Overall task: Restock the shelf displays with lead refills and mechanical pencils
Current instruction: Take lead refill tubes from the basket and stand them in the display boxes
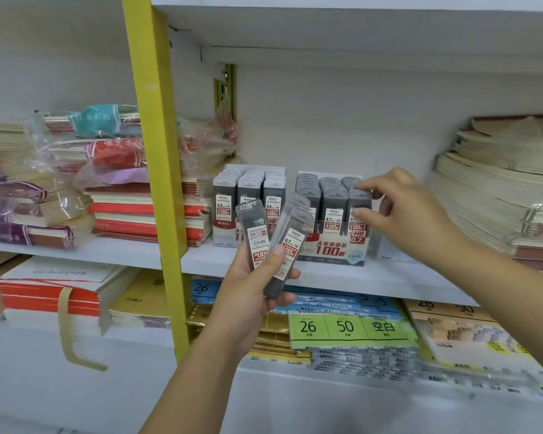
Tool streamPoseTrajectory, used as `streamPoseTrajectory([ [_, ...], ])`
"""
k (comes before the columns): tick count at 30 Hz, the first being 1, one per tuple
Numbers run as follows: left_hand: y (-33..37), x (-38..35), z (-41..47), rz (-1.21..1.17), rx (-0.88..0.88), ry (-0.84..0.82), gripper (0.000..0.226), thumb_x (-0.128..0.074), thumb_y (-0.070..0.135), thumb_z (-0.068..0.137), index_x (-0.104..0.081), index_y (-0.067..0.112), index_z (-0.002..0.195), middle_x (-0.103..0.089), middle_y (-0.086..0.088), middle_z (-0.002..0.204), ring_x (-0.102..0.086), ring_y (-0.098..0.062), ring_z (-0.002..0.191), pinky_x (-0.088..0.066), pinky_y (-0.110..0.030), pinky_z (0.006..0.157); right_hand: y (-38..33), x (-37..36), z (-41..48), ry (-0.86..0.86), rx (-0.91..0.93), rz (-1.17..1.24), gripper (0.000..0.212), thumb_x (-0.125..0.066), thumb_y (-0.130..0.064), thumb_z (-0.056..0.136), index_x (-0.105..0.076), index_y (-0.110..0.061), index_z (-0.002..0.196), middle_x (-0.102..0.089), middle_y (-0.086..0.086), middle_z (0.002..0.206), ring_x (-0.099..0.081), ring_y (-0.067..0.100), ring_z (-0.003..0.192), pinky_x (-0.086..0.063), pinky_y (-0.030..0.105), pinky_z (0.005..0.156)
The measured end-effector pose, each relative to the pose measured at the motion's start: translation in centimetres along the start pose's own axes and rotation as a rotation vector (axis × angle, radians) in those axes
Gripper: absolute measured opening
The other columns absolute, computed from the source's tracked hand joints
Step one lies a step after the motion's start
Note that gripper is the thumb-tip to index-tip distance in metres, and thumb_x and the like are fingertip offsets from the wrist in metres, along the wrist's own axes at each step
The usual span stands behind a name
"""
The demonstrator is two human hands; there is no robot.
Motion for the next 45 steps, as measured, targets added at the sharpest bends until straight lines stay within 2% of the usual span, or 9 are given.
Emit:
streamPoseTrajectory([
  [4, -0.1, -0.7, -0.2, -0.019, 0.014, -0.029, 0.034, -0.077, 0.046, 0.07, -0.072, 0.043, 0.104, -0.076, 0.004, 0.111, -0.075, -0.015, 0.091, -0.057, -0.025, 0.059, -1.8, 0.8, -2.0, 0.16, 0.022, -0.072, 0.041, -0.058, -0.034, 0.091, -0.058, -0.02, 0.13, -0.046, -0.006, 0.108, -0.042, 0.005, 0.072, -0.033, 0.017, 0.067],
  [8, -0.2, -1.4, -0.6, -0.003, 0.017, -0.065, 0.029, -0.076, 0.045, 0.074, -0.072, 0.045, 0.103, -0.076, 0.003, 0.111, -0.075, -0.013, 0.09, -0.056, -0.023, 0.058, -5.3, -0.6, -4.2, -0.021, -0.087, 0.528, 0.023, -0.065, -0.047, 0.081, -0.061, -0.035, 0.1, -0.061, -0.016, 0.085, -0.058, 0.0, 0.071, -0.048, 0.016, 0.059],
  [15, -0.4, -1.8, -1.0, -0.001, 0.028, -0.098, 0.034, -0.072, 0.05, 0.078, -0.068, 0.044, 0.111, -0.075, 0.001, 0.115, -0.075, -0.017, 0.097, -0.058, -0.024, 0.057, -5.4, -2.3, -4.3, -0.109, -0.318, 0.911, 0.032, -0.078, -0.013, 0.079, -0.057, -0.022, 0.101, -0.069, 0.001, 0.081, -0.066, 0.012, 0.068, -0.051, 0.023, 0.059],
  [19, -0.4, -1.4, -0.8, -0.001, 0.03, -0.095, 0.039, -0.068, 0.051, 0.08, -0.066, 0.043, 0.118, -0.075, 0.003, 0.117, -0.074, -0.016, 0.1, -0.058, -0.023, 0.055, -3.3, 0.8, -3.2, 0.053, -0.285, 0.867, 0.022, -0.071, -0.015, 0.083, -0.06, -0.025, 0.1, -0.07, -0.003, 0.083, -0.069, 0.012, 0.068, -0.056, 0.021, 0.061],
  [23, -0.2, -1.1, -0.7, 0.027, 0.016, -0.115, 0.044, -0.065, 0.052, 0.081, -0.061, 0.041, 0.124, -0.075, -0.001, 0.116, -0.073, -0.014, 0.093, -0.057, -0.021, 0.053, -2.1, 5.9, -0.9, 0.249, -0.018, 0.719, 0.035, -0.07, -0.012, 0.086, -0.057, -0.043, 0.09, -0.066, -0.01, 0.089, -0.069, 0.014, 0.078, -0.058, 0.024, 0.065],
  [28, -0.3, -1.2, -0.7, 0.056, 0.019, -0.123, 0.028, -0.064, 0.051, 0.084, -0.068, 0.049, 0.112, -0.075, 0.001, 0.116, -0.072, -0.01, 0.088, -0.054, -0.02, 0.053, -0.7, 5.0, 0.8, 0.147, 0.048, 0.54, 0.037, -0.074, -0.015, 0.084, -0.057, -0.048, 0.093, -0.065, -0.01, 0.089, -0.067, 0.021, 0.084, -0.057, 0.036, 0.074],
  [38, -0.4, -1.3, -0.7, 0.059, 0.036, -0.113, 0.028, -0.064, 0.049, 0.082, -0.07, 0.048, 0.109, -0.075, 0.0, 0.115, -0.068, -0.007, 0.081, -0.049, -0.02, 0.052, 0.0, 0.3, -0.4, 0.07, -0.025, 0.087, 0.033, -0.073, -0.023, 0.084, -0.065, -0.025, 0.117, -0.043, -0.014, 0.095, -0.052, 0.005, 0.072, -0.035, 0.011, 0.065],
  [42, -0.5, -1.4, -0.8, 0.072, 0.034, -0.121, 0.028, -0.065, 0.05, 0.082, -0.069, 0.048, 0.11, -0.075, 0.001, 0.115, -0.068, -0.007, 0.081, -0.049, -0.02, 0.052, -0.8, 0.9, -1.5, 0.136, -0.033, 0.102, 0.035, -0.067, -0.021, 0.089, -0.062, -0.023, 0.124, -0.045, -0.008, 0.101, -0.052, 0.006, 0.07, -0.037, 0.01, 0.066],
  [45, -0.4, -1.5, -0.9, 0.103, 0.03, -0.128, 0.033, -0.066, 0.051, 0.082, -0.067, 0.045, 0.114, -0.075, 0.001, 0.116, -0.068, -0.007, 0.083, -0.049, -0.02, 0.053, -2.9, 0.4, -2.8, 0.066, -0.022, 0.349, 0.027, -0.062, -0.033, 0.089, -0.062, -0.036, 0.117, -0.058, -0.01, 0.086, -0.056, 0.006, 0.069, -0.043, 0.012, 0.063],
])
Point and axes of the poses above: each hand's wrist, its own z-axis towards the middle knuckle, its own x-axis out of the back of the hand, y = z × x, the point moved 5 cm from there along z, towards the middle knuckle
